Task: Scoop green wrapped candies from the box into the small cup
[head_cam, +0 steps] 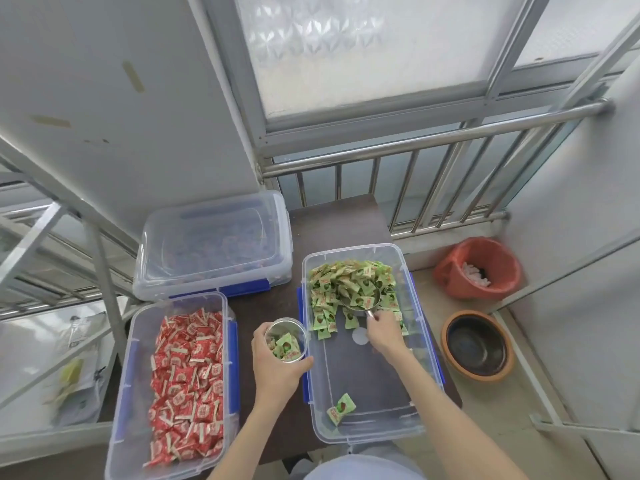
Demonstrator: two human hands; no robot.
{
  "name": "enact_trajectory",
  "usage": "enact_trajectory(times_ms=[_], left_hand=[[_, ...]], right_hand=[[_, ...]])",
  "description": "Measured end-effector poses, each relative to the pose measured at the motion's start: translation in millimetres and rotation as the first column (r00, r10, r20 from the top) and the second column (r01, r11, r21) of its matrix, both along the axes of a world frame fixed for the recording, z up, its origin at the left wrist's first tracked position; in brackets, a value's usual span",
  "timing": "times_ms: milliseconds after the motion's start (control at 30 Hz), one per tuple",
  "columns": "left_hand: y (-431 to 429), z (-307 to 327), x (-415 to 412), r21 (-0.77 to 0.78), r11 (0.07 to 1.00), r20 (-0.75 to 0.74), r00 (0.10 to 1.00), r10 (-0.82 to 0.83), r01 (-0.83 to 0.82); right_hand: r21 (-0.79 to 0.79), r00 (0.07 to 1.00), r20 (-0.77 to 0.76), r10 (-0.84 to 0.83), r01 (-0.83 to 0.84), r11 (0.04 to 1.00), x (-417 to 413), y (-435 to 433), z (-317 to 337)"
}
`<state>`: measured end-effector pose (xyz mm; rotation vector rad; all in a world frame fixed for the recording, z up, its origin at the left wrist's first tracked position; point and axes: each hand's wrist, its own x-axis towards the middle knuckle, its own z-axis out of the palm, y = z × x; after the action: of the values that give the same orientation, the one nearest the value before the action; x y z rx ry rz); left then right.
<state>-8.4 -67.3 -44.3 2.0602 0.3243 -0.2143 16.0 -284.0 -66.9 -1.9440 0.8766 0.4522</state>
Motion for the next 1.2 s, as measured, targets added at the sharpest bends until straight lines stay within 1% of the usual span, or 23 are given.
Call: enact_trajectory(times_ms=[67, 167, 300, 467, 533, 633, 667, 733, 800, 867, 933, 1000, 1067, 1133, 1200], left_hand=[[0, 0, 0, 0.003, 1.0, -0.02, 1.0, -0.004, 0.004], [-1, 2, 1, 0.003, 1.0, -0.027, 1.0, -0.005, 0.005], [0, 2, 4, 0.029, 0.999, -0.013, 0.999, -0.029, 0.03], [-1, 11, 6, 0.021, 0.999, 0.042, 0.998, -0.047, 0.047], [-3, 15, 8, 0.026, 0.998, 0.066, 0.996, -0.053, 0.052], [-7, 18, 15, 0.106, 0.989, 0.113, 0.987, -0.114, 0.102], [-9, 19, 18, 0.128, 0.984, 0.125, 0.982, -0.138, 0.122], [-11, 22, 23, 0.151, 0.974, 0.16, 0.968, -0.191, 0.167], [-12, 25, 25, 0.171, 0.958, 0.204, 0.944, -0.261, 0.228], [-14, 27, 25, 0.203, 0.942, 0.235, 0.921, -0.312, 0.267], [-14, 28, 24, 0.171, 0.954, 0.252, 0.925, -0.283, 0.245], [-12, 27, 24, 0.13, 0.969, 0.25, 0.939, -0.238, 0.211], [-8, 26, 23, 0.093, 0.979, 0.254, 0.946, -0.2, 0.182], [-5, 27, 21, 0.041, 0.988, 0.257, 0.954, -0.157, 0.151], [-4, 29, 20, -0.003, 0.992, 0.245, 0.962, -0.123, 0.128]], right_hand=[[0.131, 0.996, -0.015, -0.086, 0.087, 0.987, -12, -1, -6], [0.26, 0.976, -0.009, -0.217, 0.212, 0.942, -38, -2, -10], [0.294, 0.974, -0.021, -0.226, 0.222, 0.93, -76, 0, -2], [0.303, 0.986, 0.06, -0.159, 0.133, 0.943, -104, -14, 28], [0.328, 0.989, 0.121, -0.087, 0.043, 0.944, -106, -23, 45], [0.395, 0.981, 0.19, 0.051, -0.124, 0.91, -96, -37, 73], [0.373, 0.972, 0.195, 0.13, -0.196, 0.907, -90, -41, 82], [0.23, 0.917, 0.185, 0.352, -0.389, 0.892, -75, -43, 101], [0.06, 0.824, 0.126, 0.553, -0.562, 0.825, -57, -39, 123], [-0.081, 0.739, 0.041, 0.672, -0.668, 0.74, -35, -31, 147], [-0.192, 0.658, -0.057, 0.751, -0.745, 0.639, -12, -18, 172], [-0.303, 0.561, -0.154, 0.813, -0.81, 0.502, 6, 1, 196], [-0.394, 0.484, -0.224, 0.846, -0.839, 0.376, 15, 26, 218], [-0.453, 0.415, -0.269, 0.869, -0.851, 0.267, 18, 51, 238], [-0.482, 0.365, -0.302, 0.881, -0.855, 0.189, 17, 70, 251]])
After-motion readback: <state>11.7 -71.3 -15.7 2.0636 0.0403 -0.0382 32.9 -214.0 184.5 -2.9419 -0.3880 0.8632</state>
